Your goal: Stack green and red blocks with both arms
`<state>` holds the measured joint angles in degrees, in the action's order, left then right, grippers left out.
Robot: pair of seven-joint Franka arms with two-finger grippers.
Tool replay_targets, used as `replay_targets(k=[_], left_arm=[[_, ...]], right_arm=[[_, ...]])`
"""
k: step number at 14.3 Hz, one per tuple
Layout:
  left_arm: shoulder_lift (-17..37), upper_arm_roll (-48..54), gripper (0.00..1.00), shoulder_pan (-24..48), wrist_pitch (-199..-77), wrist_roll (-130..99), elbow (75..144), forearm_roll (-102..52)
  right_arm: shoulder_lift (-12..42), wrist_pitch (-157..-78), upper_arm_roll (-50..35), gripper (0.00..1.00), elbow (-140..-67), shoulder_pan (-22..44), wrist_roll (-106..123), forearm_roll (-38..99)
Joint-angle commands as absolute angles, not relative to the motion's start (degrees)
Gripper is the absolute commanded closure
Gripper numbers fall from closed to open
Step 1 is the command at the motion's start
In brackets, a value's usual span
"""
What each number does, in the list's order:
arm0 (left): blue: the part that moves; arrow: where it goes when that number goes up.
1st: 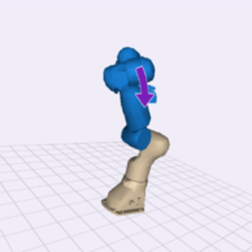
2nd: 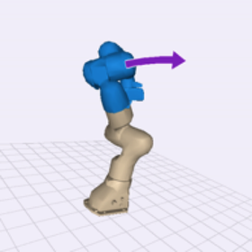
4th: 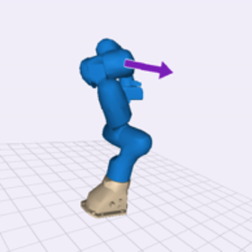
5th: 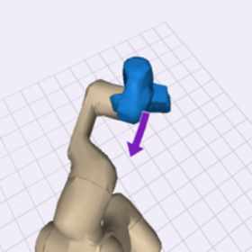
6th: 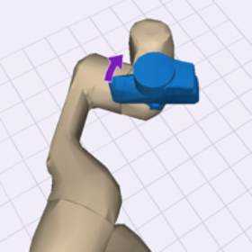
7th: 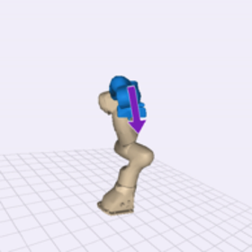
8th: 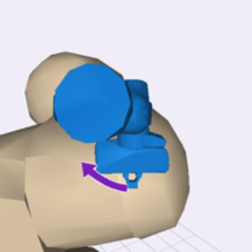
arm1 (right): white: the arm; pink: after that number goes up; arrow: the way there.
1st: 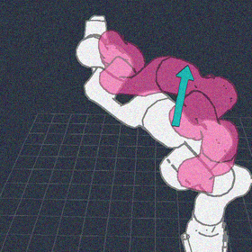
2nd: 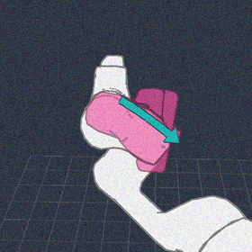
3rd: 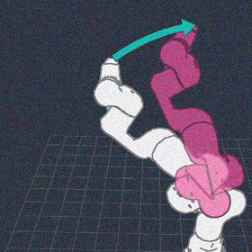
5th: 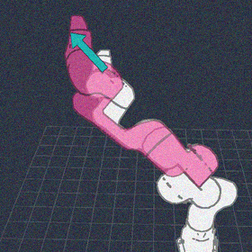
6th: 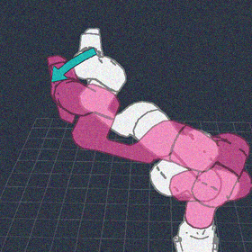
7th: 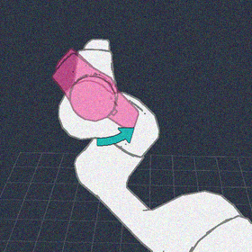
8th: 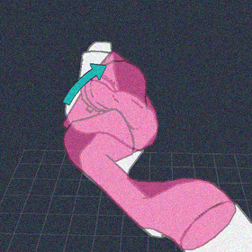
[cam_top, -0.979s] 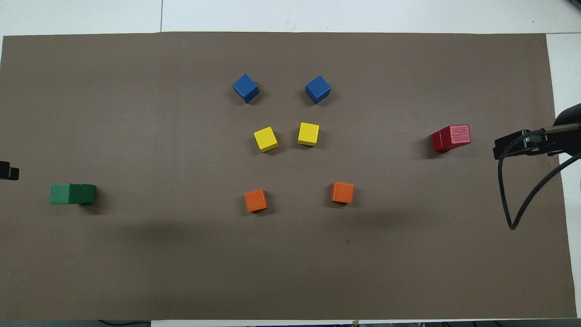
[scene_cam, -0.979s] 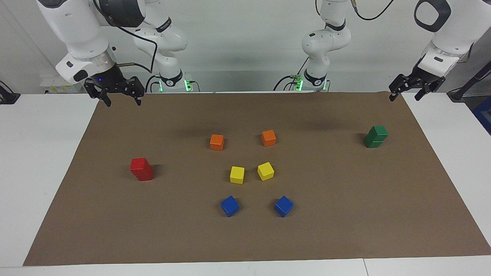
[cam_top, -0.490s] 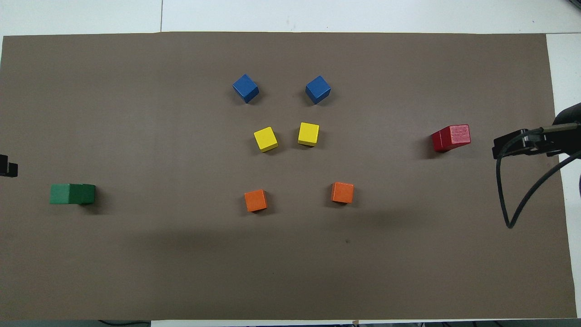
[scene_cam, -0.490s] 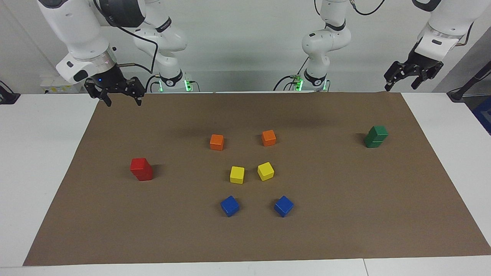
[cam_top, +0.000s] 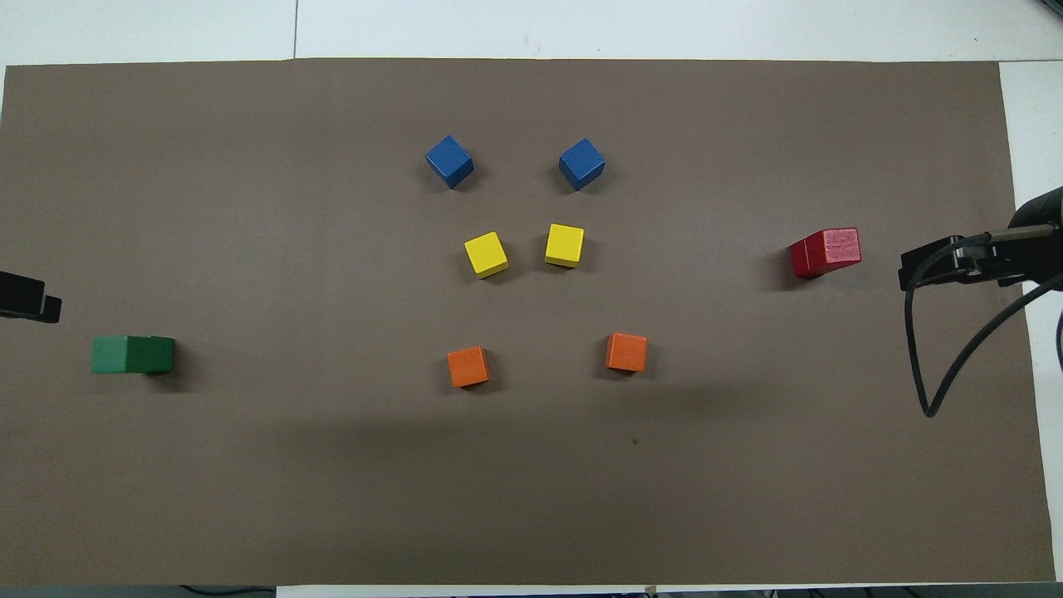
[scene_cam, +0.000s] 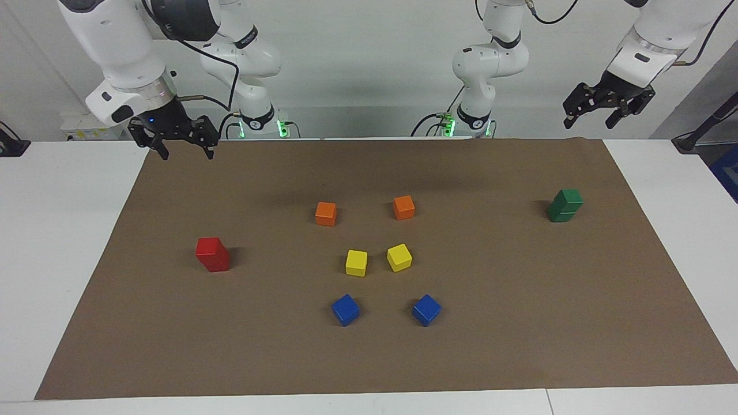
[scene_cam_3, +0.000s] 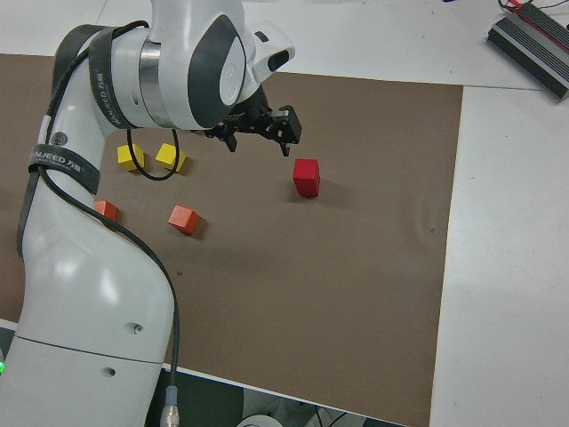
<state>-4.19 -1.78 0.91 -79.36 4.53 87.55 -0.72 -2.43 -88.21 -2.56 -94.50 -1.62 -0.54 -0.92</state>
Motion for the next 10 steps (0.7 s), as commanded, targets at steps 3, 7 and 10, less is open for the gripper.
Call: replay_targets(k=[3, 7, 10], left_arm=[[-7.2, -9.4, 0.0, 7.1, -86.5, 4.0, 94.5, 0.0], [-6.1, -5.9, 0.0, 4.1, -87.4, 4.1, 94.5, -0.1], [-5.4, -4.6, 0.0, 3.2, -87.5, 4.1, 94.3, -0.1]], right_arm=[[-1.8, -87.6, -2.7, 0.0, -93.7, -1.6, -1.9, -1.1], [-1.9, -87.7, -2.8, 0.0, -93.8, -1.5, -2.4, -1.0], [-1.9, -87.7, -2.8, 0.0, -93.8, -1.4, -2.8, -1.0]])
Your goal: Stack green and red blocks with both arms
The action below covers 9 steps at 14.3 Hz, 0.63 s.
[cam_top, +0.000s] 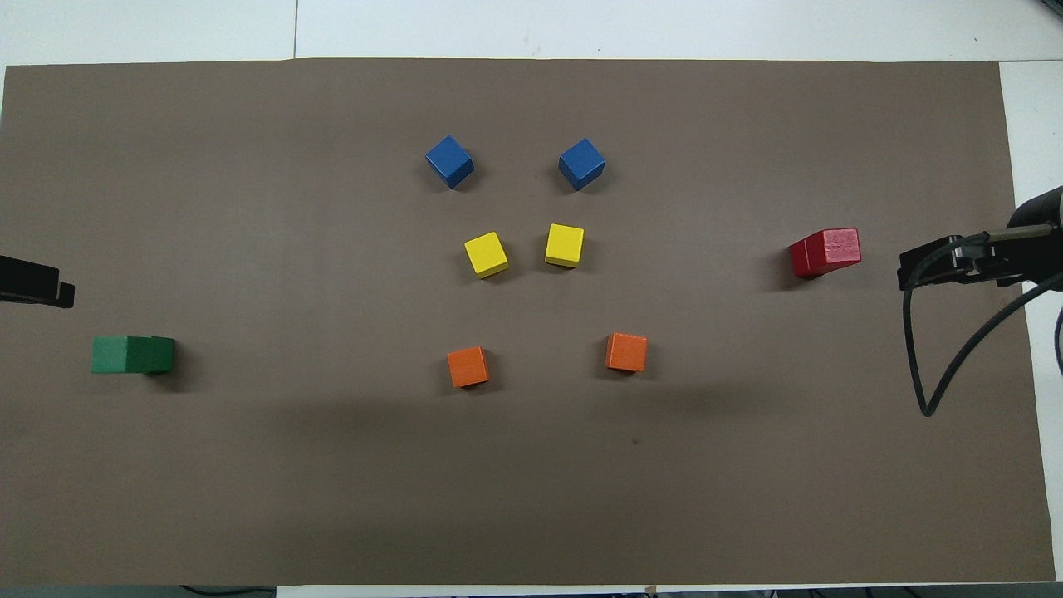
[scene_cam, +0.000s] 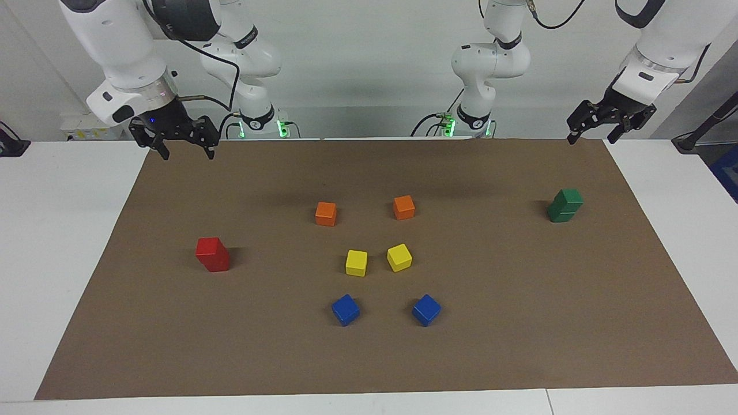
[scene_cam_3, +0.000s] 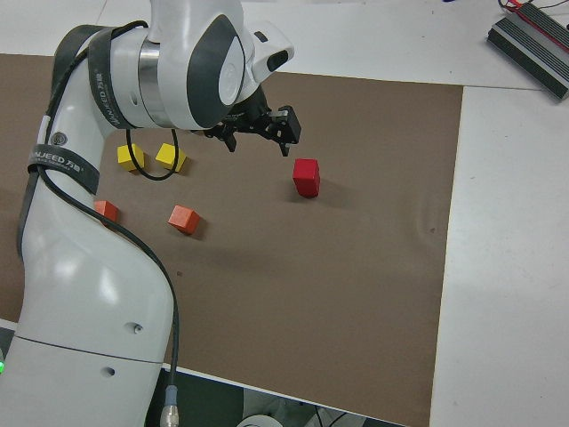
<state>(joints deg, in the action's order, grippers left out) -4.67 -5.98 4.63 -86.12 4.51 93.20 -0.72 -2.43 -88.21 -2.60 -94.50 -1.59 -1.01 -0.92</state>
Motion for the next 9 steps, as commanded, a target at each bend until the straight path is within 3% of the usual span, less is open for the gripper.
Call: replay_targets(k=[1, 9], left_arm=[[-5.4, -4.6, 0.0, 3.2, -87.5, 4.1, 94.3, -0.1], [-5.9, -4.6, 0.0, 3.4, -87.4, 4.2, 94.2, -0.7]], right_arm=[[-1.9, -87.7, -2.8, 0.0, -93.8, -1.4, -2.9, -1.0], [-1.9, -87.7, -2.8, 0.0, -93.9, -1.4, -3.6, -0.9]])
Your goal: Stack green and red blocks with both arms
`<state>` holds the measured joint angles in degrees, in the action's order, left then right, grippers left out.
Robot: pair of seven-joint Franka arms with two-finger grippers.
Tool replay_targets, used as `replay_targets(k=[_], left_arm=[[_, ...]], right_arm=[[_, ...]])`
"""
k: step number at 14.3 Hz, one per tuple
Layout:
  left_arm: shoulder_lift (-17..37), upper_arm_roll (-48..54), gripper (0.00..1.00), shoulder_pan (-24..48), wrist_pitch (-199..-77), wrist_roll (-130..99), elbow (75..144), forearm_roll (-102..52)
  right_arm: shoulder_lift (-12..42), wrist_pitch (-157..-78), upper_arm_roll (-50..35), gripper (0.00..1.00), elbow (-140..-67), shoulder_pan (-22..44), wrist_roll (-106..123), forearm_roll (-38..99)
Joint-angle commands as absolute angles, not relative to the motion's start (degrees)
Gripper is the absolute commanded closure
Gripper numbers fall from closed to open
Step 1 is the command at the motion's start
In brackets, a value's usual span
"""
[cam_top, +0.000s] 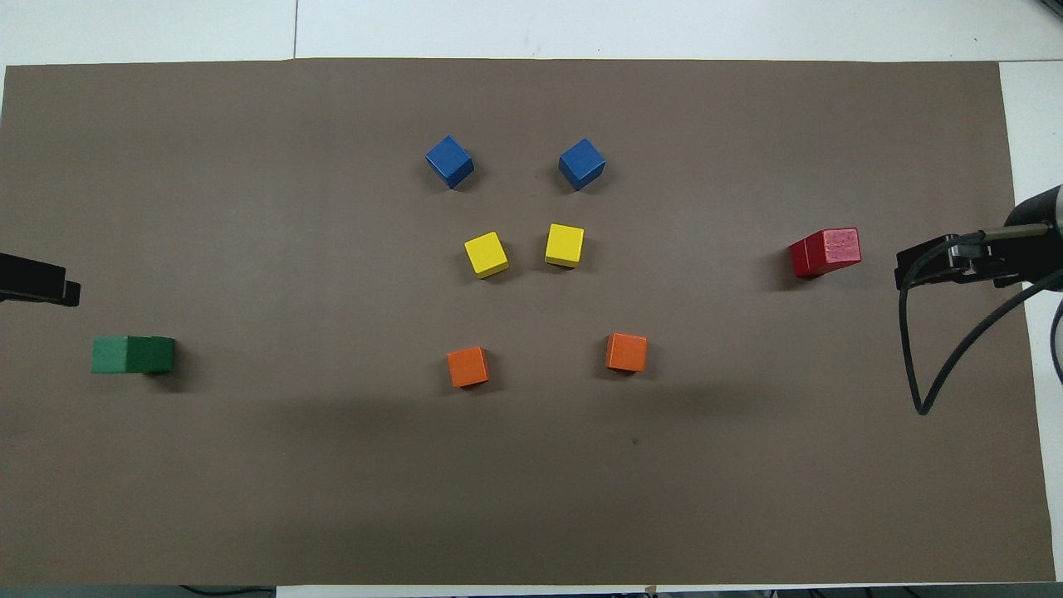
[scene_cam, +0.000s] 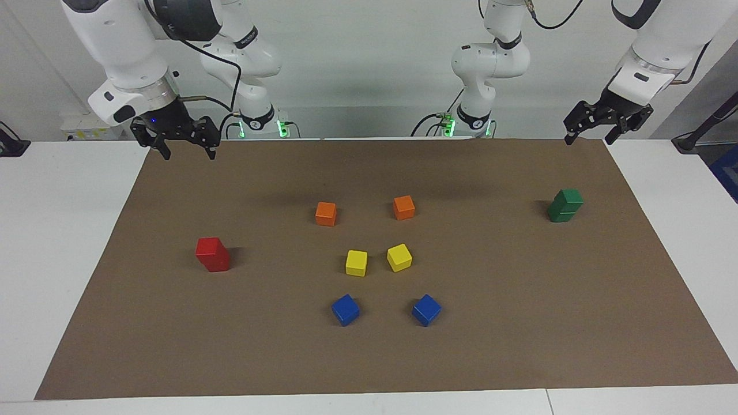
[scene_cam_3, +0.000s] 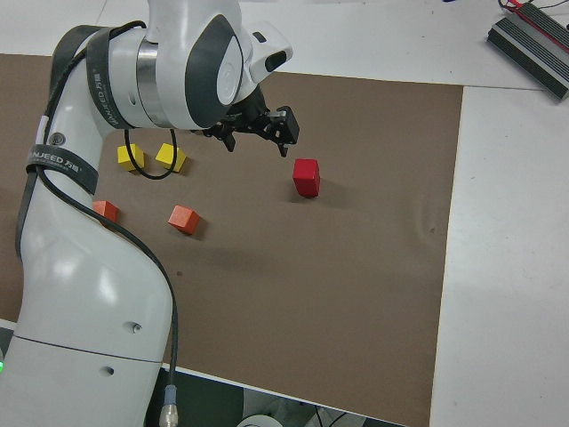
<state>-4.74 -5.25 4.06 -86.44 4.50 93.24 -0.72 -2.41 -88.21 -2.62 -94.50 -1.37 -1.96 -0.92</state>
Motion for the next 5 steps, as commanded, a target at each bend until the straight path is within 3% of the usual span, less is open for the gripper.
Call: replay_targets(k=[1, 5], left_arm=[[-5.9, -4.6, 0.0, 3.5, -87.4, 4.2, 94.2, -0.7], [-5.8, -4.7, 0.0, 3.8, -87.5, 4.1, 94.2, -1.4]], right_arm=[[-1.9, -87.8, -2.8, 0.0, -93.9, -1.4, -3.6, -0.9], [-1.9, -88.2, -2.8, 0.0, -94.0, -1.3, -3.7, -0.8]])
